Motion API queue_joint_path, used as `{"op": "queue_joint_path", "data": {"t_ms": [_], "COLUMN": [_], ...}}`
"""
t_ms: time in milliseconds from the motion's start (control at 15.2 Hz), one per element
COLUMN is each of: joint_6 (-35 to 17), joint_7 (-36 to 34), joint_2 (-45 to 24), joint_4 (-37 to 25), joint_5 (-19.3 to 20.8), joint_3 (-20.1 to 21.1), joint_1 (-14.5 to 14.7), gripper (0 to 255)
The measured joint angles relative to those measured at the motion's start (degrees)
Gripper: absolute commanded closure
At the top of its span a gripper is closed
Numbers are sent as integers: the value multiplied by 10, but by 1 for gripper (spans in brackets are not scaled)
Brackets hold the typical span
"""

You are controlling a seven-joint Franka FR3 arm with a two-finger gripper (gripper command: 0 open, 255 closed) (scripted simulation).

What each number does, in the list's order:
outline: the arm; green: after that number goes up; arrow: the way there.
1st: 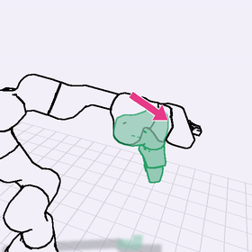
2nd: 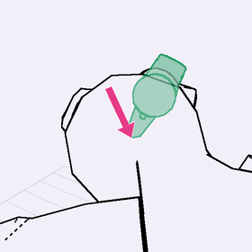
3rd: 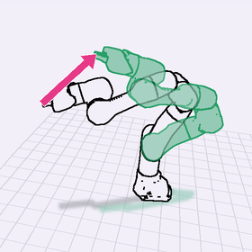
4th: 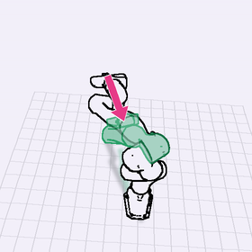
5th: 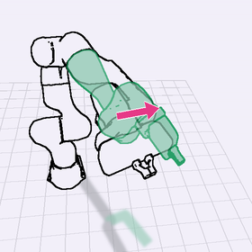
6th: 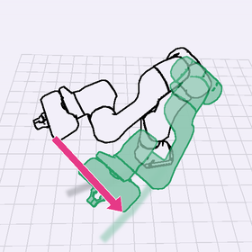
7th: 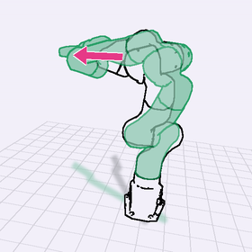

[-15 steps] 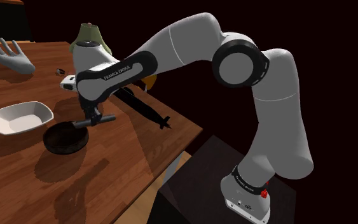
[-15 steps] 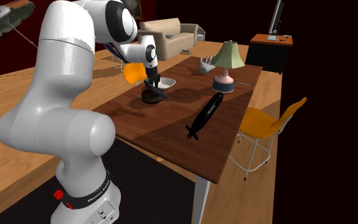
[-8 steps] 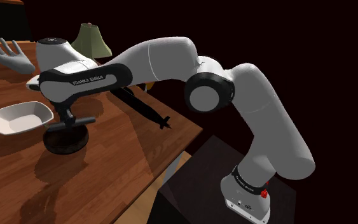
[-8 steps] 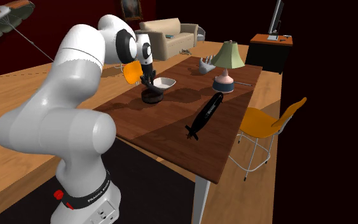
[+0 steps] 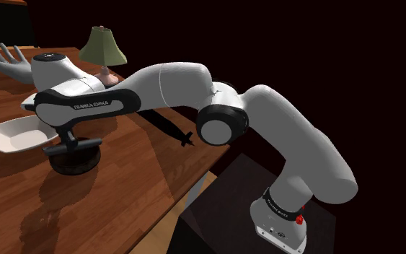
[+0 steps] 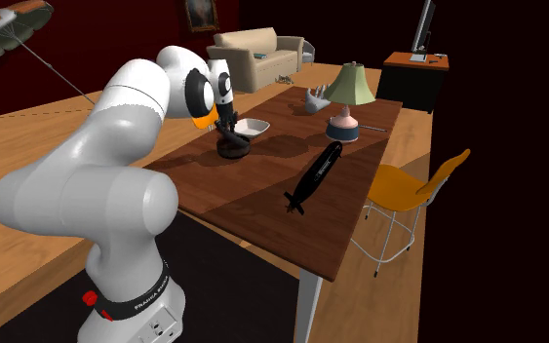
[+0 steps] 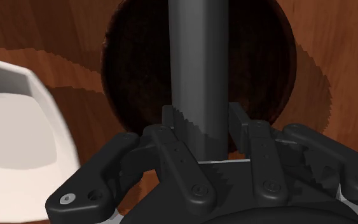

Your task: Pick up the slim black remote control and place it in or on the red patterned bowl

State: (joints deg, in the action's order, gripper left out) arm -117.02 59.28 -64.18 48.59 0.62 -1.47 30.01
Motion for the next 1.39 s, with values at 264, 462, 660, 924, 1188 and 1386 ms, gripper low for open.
{"op": "queue_joint_path", "data": {"t_ms": [264,462,660,924,1188,1386], "joint_6": [-14,-20,-20,-20,-20,-5], "joint_7": [0,-1,-1,0,0,-1], "joint_2": [-18,-23,-25,-25,-26,5], "joint_4": [-4,-6,-8,-6,-7,9], "joint_5": [0,0,0,0,0,0], "joint_3": [0,0,0,0,0,0], "joint_1": [-1,0,0,0,0,1], "gripper": [255,255,255,0,0,0]}}
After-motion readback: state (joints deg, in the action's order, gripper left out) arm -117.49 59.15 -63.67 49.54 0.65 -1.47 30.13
